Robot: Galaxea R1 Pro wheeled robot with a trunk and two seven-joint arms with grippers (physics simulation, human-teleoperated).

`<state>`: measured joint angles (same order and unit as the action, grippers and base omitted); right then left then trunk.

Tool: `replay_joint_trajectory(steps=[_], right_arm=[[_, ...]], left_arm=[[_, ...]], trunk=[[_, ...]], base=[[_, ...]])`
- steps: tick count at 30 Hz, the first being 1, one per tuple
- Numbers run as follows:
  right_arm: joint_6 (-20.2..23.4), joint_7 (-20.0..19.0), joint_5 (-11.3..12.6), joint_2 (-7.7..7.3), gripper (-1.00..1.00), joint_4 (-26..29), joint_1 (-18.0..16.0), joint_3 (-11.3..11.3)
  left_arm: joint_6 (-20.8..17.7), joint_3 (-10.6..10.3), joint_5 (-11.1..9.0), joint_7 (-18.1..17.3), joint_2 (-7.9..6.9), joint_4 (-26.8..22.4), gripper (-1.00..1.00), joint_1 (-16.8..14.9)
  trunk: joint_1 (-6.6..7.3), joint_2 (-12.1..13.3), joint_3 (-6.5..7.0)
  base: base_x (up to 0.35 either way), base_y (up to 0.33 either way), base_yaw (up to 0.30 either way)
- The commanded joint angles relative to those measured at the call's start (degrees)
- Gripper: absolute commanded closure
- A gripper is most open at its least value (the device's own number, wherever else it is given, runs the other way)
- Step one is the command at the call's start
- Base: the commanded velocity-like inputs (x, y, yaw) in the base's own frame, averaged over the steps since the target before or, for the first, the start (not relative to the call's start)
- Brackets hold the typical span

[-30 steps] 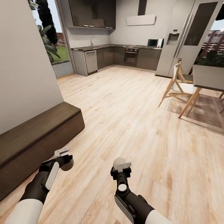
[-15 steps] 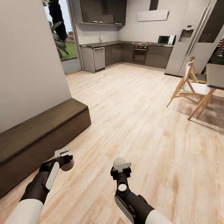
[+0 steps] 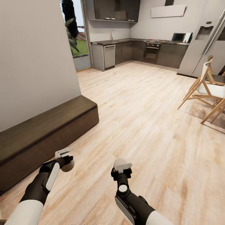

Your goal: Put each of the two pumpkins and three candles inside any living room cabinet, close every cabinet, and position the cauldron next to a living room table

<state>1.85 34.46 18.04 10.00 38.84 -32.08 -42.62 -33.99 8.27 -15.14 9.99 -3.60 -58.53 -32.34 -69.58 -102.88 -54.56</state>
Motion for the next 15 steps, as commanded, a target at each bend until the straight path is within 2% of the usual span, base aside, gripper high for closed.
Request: replay_joint_trajectory(steps=[1, 15], right_arm=[[0.0, 0.0, 0.0, 0.00, 1.00, 0.0, 0.0, 0.0], [0.0, 0.0, 0.0, 0.00, 1.00, 0.0, 0.0, 0.0]], left_arm=[[0.0, 0.0, 0.2, 0.0, 0.00, 0.0, 1.00, 0.0], [0.0, 0.0, 0.2, 0.0, 0.00, 0.0, 1.00, 0.0]], trunk=[[0.00, 0.0, -0.01], [0.00, 0.0, -0.01]], base=[[0.000, 0.000, 0.280], [0.000, 0.000, 0.287]])
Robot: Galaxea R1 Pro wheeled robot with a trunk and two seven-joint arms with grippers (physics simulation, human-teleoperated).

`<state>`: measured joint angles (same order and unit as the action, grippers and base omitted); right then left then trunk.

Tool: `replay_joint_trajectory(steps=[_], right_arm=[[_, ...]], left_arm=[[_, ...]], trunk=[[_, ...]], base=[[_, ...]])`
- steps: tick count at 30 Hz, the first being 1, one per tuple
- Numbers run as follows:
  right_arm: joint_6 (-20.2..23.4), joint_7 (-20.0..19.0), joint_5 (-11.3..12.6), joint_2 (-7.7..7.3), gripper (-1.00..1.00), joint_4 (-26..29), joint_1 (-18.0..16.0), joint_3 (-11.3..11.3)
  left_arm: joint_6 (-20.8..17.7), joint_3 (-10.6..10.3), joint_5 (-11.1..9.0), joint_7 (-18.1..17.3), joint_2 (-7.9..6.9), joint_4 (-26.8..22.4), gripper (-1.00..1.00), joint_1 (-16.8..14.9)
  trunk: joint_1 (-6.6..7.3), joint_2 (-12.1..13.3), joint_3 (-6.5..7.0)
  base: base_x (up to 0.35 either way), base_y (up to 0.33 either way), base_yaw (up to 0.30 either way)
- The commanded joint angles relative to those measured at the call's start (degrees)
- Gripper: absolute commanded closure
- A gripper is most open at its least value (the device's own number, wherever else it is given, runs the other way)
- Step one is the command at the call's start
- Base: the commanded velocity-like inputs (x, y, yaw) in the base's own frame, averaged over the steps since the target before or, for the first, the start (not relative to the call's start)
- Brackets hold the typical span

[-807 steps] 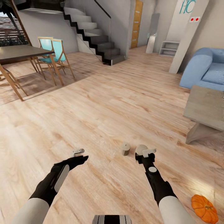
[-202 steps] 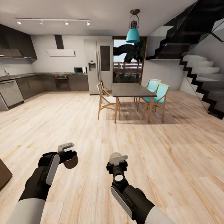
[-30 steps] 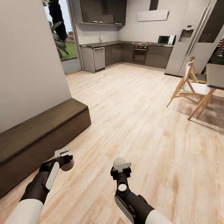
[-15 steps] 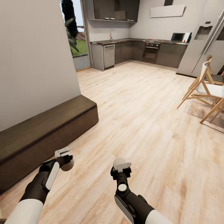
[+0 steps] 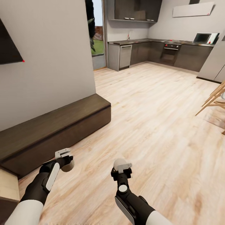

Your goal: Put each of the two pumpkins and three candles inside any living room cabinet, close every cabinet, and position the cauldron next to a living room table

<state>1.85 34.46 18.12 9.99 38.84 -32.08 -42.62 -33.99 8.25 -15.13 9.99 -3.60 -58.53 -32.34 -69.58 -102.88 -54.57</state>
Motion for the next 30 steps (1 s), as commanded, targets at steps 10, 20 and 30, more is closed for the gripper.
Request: replay_joint_trajectory(steps=[10, 20, 30], right_arm=[[0.0, 0.0, -0.1, 0.00, 1.00, -0.1, 0.0, 0.0], [-0.1, 0.0, -0.1, 0.00, 1.00, -0.2, 0.0, 0.0], [-0.1, -0.1, -0.1, 0.00, 1.00, -0.2, 0.0, 0.0]], left_arm=[[0.0, 0.0, 0.2, 0.0, 0.00, 0.0, 1.00, 0.0], [0.0, 0.0, 0.2, -0.1, 0.00, 0.0, 1.00, 0.0], [0.0, 0.0, 0.2, -0.1, 0.00, 0.0, 1.00, 0.0]], trunk=[[0.00, 0.0, 0.00], [0.00, 0.0, 0.00], [0.00, 0.0, 0.00]], base=[[0.000, 0.000, 0.288], [0.000, 0.000, 0.288], [0.000, 0.000, 0.288]])
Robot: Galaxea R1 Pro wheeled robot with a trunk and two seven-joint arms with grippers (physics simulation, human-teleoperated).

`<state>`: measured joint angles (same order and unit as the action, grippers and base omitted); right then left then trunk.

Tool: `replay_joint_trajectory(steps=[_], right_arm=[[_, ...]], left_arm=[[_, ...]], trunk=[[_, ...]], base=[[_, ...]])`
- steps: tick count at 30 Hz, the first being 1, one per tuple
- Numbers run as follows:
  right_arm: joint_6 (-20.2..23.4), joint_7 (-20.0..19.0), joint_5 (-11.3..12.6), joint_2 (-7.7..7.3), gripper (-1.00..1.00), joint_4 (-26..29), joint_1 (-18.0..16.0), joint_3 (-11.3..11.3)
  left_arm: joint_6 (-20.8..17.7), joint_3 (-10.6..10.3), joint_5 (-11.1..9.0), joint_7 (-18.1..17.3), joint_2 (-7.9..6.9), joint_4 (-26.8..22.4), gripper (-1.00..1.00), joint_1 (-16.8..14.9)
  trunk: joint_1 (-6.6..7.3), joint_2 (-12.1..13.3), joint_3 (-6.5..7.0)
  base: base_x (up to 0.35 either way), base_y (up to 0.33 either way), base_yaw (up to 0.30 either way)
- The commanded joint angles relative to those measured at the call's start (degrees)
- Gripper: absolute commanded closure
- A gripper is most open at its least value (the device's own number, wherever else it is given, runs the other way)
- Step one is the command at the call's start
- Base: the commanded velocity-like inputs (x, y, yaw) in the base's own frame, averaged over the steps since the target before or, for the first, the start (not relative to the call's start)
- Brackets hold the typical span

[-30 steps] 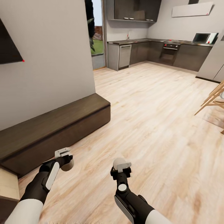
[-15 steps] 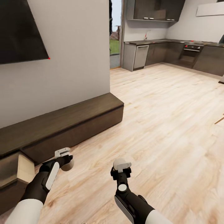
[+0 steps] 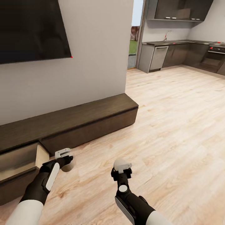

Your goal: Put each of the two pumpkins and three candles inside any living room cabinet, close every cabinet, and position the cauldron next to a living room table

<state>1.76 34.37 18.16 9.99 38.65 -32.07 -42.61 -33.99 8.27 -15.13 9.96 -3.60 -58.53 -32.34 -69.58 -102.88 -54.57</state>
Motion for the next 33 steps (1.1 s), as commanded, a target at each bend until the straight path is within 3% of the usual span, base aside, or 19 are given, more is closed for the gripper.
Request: replay_joint_trajectory(steps=[1, 33], right_arm=[[0.0, 0.0, -0.1, 0.00, 1.00, 0.0, 0.0, 0.0], [0.0, 0.0, -0.1, 0.00, 1.00, -0.1, 0.1, 0.0]], left_arm=[[0.0, 0.0, 0.2, 0.0, 0.00, 0.0, 1.00, 0.0], [0.0, 0.0, 0.2, 0.0, 0.00, 0.0, 1.00, 0.0]], trunk=[[0.00, 0.0, 0.00], [0.00, 0.0, 0.06]], base=[[0.000, 0.000, 0.288], [0.000, 0.000, 0.288]])
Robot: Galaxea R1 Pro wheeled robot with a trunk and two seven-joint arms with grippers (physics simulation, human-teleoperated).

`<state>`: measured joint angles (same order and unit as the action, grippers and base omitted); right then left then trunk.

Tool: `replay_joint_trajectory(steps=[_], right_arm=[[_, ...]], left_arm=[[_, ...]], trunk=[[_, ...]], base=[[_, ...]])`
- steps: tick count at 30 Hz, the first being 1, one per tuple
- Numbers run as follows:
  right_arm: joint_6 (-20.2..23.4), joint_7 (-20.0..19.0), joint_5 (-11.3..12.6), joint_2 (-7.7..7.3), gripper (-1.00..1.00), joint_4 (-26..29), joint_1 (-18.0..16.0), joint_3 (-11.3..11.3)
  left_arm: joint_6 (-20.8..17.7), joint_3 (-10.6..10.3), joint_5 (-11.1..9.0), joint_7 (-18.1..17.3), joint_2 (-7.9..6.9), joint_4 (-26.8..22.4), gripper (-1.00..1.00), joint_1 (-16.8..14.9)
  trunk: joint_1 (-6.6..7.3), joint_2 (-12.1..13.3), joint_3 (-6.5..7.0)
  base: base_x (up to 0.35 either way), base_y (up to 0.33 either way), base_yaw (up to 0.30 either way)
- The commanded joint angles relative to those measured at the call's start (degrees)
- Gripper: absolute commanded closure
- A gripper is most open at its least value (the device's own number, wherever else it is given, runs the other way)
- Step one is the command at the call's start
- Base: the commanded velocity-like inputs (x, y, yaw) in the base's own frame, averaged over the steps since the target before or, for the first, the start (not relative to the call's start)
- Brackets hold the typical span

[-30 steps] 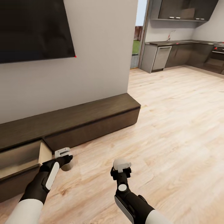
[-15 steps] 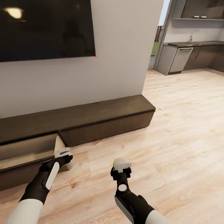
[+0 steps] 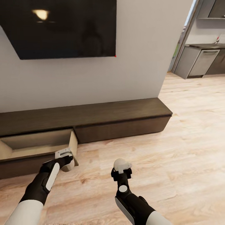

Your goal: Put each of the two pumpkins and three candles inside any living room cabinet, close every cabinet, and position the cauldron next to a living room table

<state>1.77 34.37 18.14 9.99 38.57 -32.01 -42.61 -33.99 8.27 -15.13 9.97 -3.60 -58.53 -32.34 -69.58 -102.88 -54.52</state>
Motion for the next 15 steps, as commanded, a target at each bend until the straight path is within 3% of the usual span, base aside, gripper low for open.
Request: replay_joint_trajectory(steps=[1, 9, 15], right_arm=[[0.0, 0.0, -0.1, 0.00, 1.00, 0.0, 0.0, 0.0], [-0.1, 0.0, -0.2, 0.00, 1.00, 0.0, 0.0, 0.0], [-2.5, 0.2, -0.1, 0.00, 1.00, 0.0, 0.0, -0.1]], left_arm=[[0.0, 0.0, 0.2, 0.0, 0.00, 0.0, 1.00, 0.0], [0.0, 0.0, 0.2, 0.0, 0.00, 0.0, 1.00, 0.0], [0.1, 0.0, 0.2, 0.0, 0.00, 0.0, 1.00, 0.0]], trunk=[[0.00, 0.0, 0.04], [0.00, 0.0, 0.48], [0.00, 0.0, 0.87]], base=[[0.000, 0.000, 0.279], [0.000, 0.000, 0.245], [0.000, 0.000, 0.216]])
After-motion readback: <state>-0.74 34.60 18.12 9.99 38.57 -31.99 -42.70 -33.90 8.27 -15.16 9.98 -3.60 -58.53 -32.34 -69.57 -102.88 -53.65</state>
